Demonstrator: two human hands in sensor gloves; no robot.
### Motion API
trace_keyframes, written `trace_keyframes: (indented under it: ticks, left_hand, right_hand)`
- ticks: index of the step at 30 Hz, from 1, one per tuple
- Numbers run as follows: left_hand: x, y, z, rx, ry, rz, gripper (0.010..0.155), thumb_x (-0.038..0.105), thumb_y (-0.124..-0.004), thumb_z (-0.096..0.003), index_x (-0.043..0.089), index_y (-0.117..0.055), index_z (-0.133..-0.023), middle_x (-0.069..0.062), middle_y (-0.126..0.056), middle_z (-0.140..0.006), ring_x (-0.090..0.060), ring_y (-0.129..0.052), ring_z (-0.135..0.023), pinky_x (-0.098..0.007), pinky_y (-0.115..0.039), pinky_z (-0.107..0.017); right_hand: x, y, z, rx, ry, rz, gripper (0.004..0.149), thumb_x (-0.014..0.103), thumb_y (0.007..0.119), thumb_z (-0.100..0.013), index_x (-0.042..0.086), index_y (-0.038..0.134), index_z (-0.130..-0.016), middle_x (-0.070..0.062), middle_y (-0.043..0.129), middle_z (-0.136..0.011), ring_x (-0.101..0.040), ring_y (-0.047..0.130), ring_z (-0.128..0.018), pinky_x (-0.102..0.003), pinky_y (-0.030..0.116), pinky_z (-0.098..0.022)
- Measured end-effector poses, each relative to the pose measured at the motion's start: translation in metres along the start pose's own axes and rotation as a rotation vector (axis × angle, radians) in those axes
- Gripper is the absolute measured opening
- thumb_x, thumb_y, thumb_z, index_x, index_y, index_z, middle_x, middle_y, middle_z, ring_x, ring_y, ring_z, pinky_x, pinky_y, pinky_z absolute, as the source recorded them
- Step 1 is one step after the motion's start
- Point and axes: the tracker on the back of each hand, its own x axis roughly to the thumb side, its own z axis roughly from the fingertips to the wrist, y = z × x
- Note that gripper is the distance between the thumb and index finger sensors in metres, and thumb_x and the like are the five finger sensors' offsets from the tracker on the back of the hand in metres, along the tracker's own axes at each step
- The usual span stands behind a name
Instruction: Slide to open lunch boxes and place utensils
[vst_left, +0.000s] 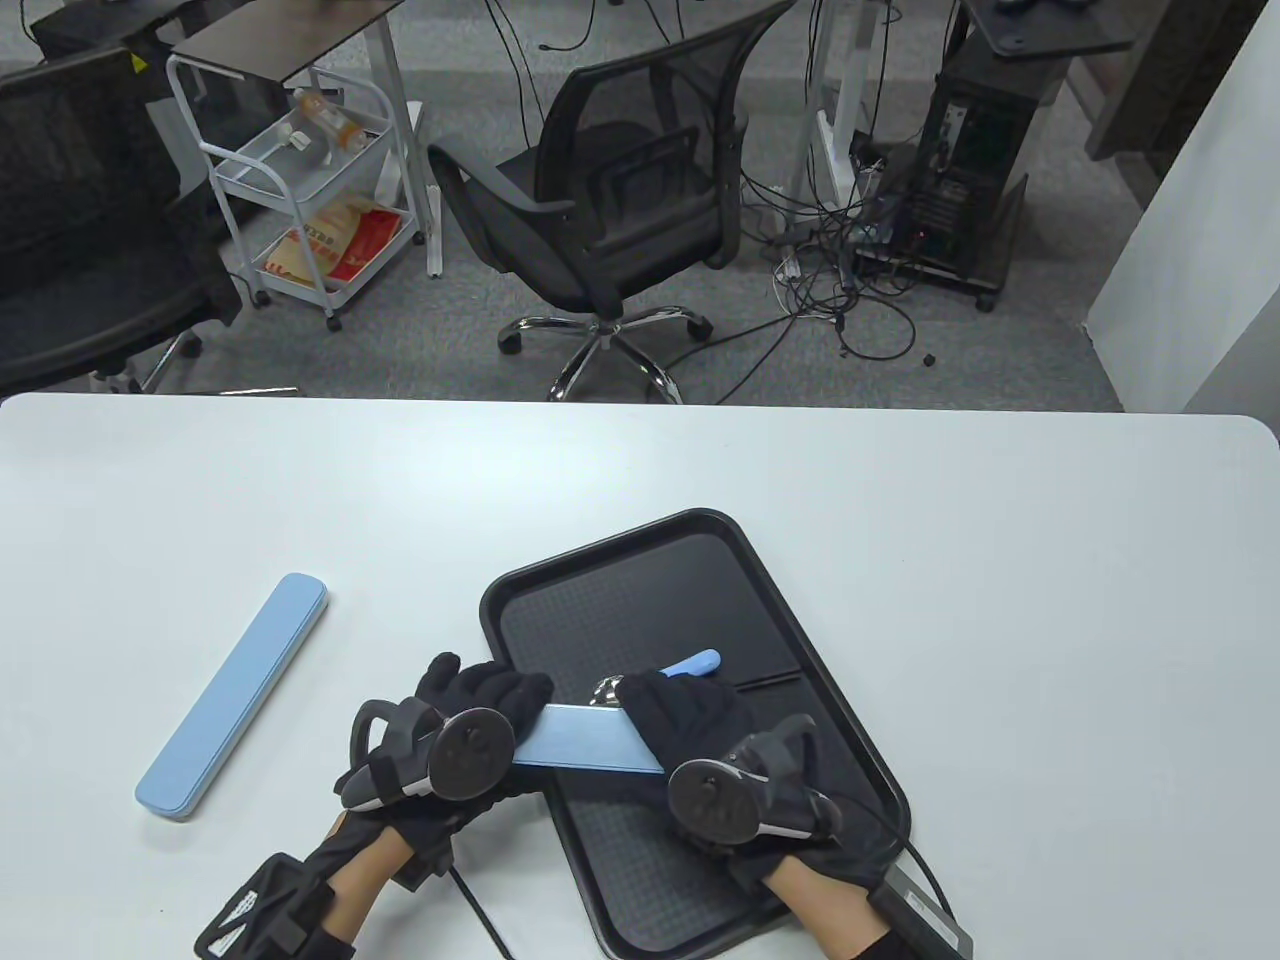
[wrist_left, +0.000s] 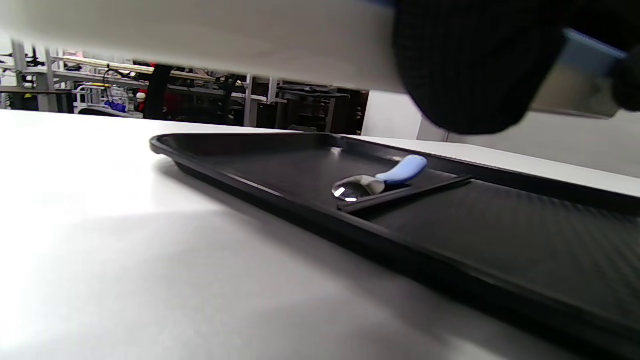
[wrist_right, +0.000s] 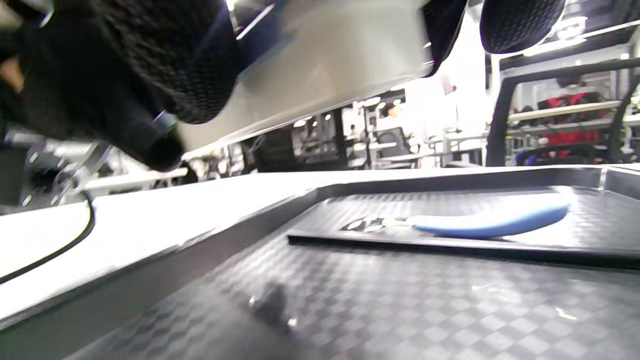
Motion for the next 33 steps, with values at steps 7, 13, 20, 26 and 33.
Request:
trace_keyframes:
  ticks: [7,13,20,26,33]
  left_hand:
    - [-0.016,0.005,0.0,0.003,0.041,0.118,0.089,0.059,-0.093,-0.0387,0.023,-0.052,-0.109,0.0,-0.069,-0.108,-0.031,-0.072,-0.105,-0.069,-0.047,-0.079]
    - [-0.013,0.007,0.0,-0.016,0.021,0.138,0.089,0.06,-0.093,-0.0385,0.023,-0.052,-0.109,0.0,-0.069,-0.108,-0.03,-0.073,-0.104,-0.069,-0.047,-0.079]
    - [-0.012,0.007,-0.001,-0.032,0.013,0.158,0.09,0.061,-0.092,-0.0377,0.024,-0.053,-0.109,0.001,-0.071,-0.107,-0.029,-0.076,-0.103,-0.069,-0.048,-0.079]
    - [-0.015,0.006,-0.002,-0.05,0.011,0.182,0.09,0.062,-0.093,-0.0367,0.026,-0.053,-0.11,0.002,-0.072,-0.107,-0.027,-0.076,-0.103,-0.068,-0.049,-0.079]
    - [-0.047,0.008,0.002,-0.072,0.1,0.293,0.089,0.055,-0.096,-0.0379,0.027,-0.052,-0.11,0.002,-0.067,-0.11,-0.03,-0.068,-0.107,-0.07,-0.043,-0.08]
  right_hand:
    - [-0.055,-0.006,0.009,0.03,0.128,-0.428,0.1,0.051,0.094,-0.043,0.005,0.039,-0.112,-0.024,0.057,-0.11,-0.05,0.069,-0.094,-0.073,0.058,-0.067]
    - [-0.056,0.005,0.004,0.078,0.118,-0.524,0.086,0.04,0.096,-0.045,0.004,0.05,-0.109,-0.019,0.073,-0.1,-0.041,0.084,-0.083,-0.067,0.067,-0.063]
    - [-0.066,0.01,0.007,0.01,0.092,-0.699,0.078,0.04,0.094,-0.047,0.008,0.057,-0.107,-0.016,0.078,-0.096,-0.038,0.087,-0.079,-0.065,0.069,-0.062]
    - [-0.066,0.006,0.006,-0.027,0.058,-0.643,0.076,0.045,0.095,-0.046,0.013,0.062,-0.106,-0.013,0.082,-0.094,-0.034,0.091,-0.078,-0.065,0.07,-0.063]
    - [-0.095,-0.004,0.015,-0.054,0.118,-0.708,0.076,0.044,0.094,-0.046,0.016,0.059,-0.108,-0.013,0.081,-0.095,-0.035,0.09,-0.08,-0.066,0.069,-0.063]
